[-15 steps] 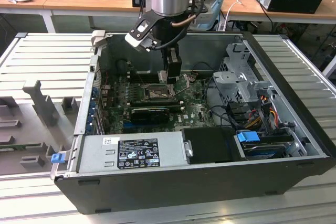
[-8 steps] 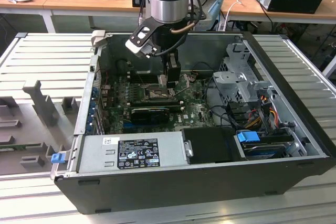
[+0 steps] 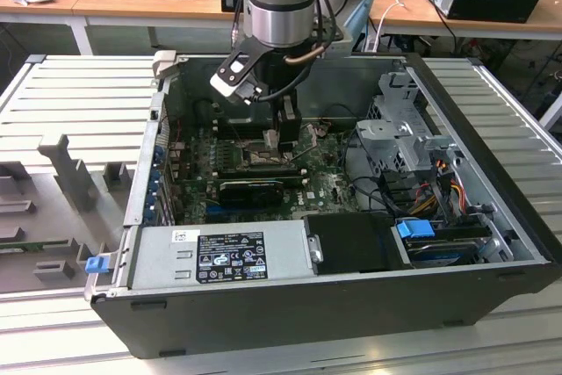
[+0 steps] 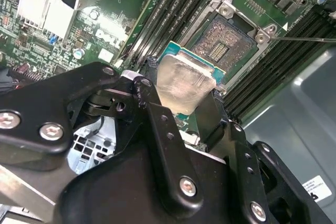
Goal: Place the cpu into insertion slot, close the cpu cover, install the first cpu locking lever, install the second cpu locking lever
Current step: 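Place the cpu into insertion slot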
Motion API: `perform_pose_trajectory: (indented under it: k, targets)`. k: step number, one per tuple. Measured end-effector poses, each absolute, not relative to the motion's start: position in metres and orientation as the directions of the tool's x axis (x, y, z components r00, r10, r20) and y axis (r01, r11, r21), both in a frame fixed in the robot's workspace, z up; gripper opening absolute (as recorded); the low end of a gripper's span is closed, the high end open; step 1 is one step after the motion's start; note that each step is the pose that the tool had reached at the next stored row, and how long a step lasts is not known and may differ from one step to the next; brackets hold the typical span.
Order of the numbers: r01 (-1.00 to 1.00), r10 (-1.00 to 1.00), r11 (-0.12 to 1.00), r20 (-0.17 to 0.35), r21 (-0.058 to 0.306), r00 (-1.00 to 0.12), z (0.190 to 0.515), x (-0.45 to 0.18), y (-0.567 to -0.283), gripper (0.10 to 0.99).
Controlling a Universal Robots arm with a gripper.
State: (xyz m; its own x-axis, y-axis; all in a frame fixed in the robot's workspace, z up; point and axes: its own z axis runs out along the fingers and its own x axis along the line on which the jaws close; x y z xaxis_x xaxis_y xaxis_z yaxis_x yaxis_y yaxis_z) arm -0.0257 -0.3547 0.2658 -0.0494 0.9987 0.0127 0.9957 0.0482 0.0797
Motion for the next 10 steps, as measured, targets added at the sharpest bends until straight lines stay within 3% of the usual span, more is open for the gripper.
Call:
perform_pose_trajectory:
  k: [10]
  targets:
    - [0.996, 0.999, 0.034, 0.013, 0.080, -0.036, 0.248, -0.033, -0.346, 0.533]
